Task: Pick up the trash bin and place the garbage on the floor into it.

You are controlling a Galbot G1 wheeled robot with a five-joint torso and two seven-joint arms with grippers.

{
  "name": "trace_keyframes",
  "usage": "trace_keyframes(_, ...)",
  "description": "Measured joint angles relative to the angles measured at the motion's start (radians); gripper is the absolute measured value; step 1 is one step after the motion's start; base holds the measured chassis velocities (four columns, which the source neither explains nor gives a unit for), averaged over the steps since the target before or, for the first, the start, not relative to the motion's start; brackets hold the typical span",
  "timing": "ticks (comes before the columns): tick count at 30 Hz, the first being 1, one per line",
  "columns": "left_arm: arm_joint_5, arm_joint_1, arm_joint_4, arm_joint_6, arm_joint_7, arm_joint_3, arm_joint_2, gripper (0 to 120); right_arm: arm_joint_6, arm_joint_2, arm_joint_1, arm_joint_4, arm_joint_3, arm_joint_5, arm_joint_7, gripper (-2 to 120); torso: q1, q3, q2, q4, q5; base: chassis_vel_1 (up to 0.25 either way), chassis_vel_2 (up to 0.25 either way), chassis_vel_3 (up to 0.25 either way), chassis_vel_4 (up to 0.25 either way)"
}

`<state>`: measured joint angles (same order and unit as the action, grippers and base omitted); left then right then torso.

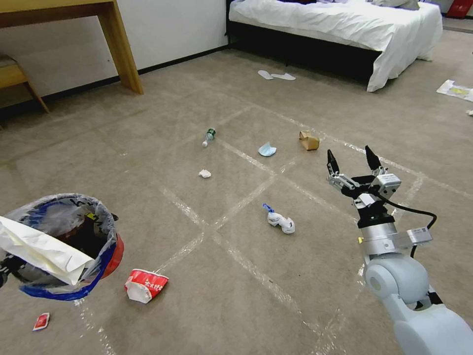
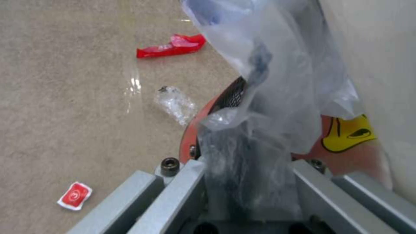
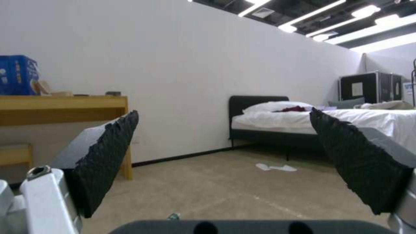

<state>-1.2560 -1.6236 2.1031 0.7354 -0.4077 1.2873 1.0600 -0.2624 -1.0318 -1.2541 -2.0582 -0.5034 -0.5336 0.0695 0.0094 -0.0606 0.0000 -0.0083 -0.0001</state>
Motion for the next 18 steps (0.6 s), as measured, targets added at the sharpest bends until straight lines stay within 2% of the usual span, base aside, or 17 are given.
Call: trace_keyframes(18, -0.001, -0.005, 0.011, 0.0, 0.0, 0.001, -0.001, 0, 0.003, 0.003, -0.016, -0.015, -0.012, 0.003, -0.003, 100, 0.0, 0.0, 0.0, 0.0, 0.0, -0.072, 0.072, 0.064, -0.074)
